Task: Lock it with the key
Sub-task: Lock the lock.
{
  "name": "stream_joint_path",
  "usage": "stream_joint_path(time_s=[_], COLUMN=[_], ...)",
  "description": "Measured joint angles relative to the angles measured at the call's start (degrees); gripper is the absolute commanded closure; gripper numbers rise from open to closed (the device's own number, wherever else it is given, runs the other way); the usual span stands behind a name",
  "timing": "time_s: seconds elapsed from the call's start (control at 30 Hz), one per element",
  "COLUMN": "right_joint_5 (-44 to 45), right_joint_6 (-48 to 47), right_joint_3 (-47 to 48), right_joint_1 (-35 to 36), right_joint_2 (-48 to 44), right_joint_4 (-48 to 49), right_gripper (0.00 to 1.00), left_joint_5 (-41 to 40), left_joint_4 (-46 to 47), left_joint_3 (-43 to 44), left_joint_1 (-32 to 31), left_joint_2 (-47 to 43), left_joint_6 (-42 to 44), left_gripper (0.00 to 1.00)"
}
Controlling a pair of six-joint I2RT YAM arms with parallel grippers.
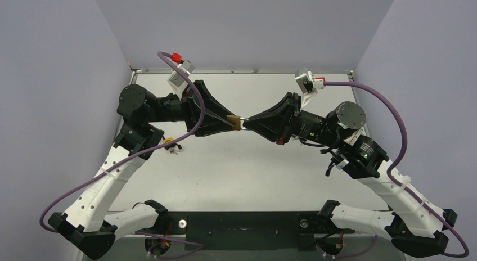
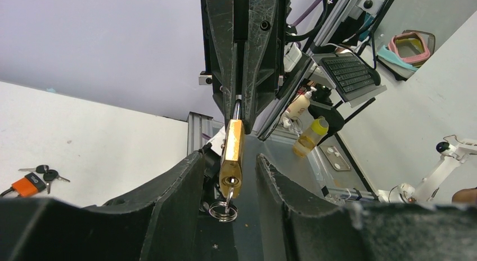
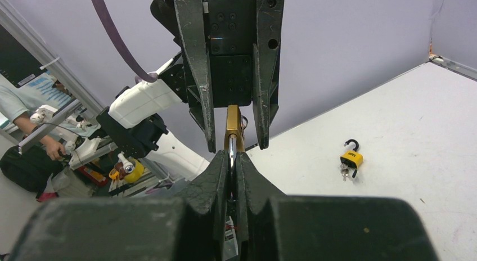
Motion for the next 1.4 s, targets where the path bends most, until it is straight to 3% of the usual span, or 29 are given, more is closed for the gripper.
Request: stream_joint_path(time_s=[0.27,0.4,0.57,0.63,0.67,0.73,0.8,0.87,1.0,1.23,1.4], right_joint_5=[0.02,0.20,0.68,1.05,1.25,1.84,2.45,3.04,3.89,2.73,1.57], right_joint_6=[-0.02,-0.04,-0.24,-0.48,-0.68,-1.14,-1.95,-2.80,-4.44,-4.98,-4.96], right_joint_3=[0.00,0.00,0.00,0.00,0.00,0.00,0.00,0.00,-0.17,-3.06,-3.30], right_joint_1=[0.00,-0.02,0.00,0.00,0.00,0.00,0.00,0.00,-0.57,-6.51,-6.56], right_joint_2=[0.04,0.04,0.04,0.04,0.04,0.04,0.02,-0.15,-1.42,-5.64,-5.42], right_joint_4=[0.00,-0.02,-0.07,-0.24,-0.42,-0.55,-0.61,-0.90,-2.27,-2.64,-2.60], right_gripper=[1.00,1.00,1.00,0.89,0.76,0.60,0.50,0.45,0.44,0.55,0.62], left_joint_5=[0.00,0.02,-0.11,-0.37,-0.50,-0.96,-1.53,-2.14,-3.48,-5.07,-5.88], left_joint_4=[0.31,0.39,0.74,0.83,0.92,0.92,0.63,0.15,-1.99,-7.26,-9.35], left_joint_3=[-0.20,-0.37,-0.50,-0.81,-0.92,-1.14,-1.29,-1.33,-1.33,-1.33,-1.33], left_joint_1=[-0.37,-0.37,-0.37,-0.37,-0.37,-0.37,-0.37,-0.37,-0.37,-0.37,-0.35], left_joint_2=[0.20,0.26,0.24,0.20,0.20,0.20,0.26,0.26,0.24,-0.09,-0.66], left_joint_6=[-0.52,-0.94,-1.22,-1.31,-1.38,-1.55,-1.77,-1.73,-0.66,1.44,2.12], left_gripper=[0.78,0.98,1.00,1.00,1.00,1.00,1.00,1.00,1.00,1.00,1.00])
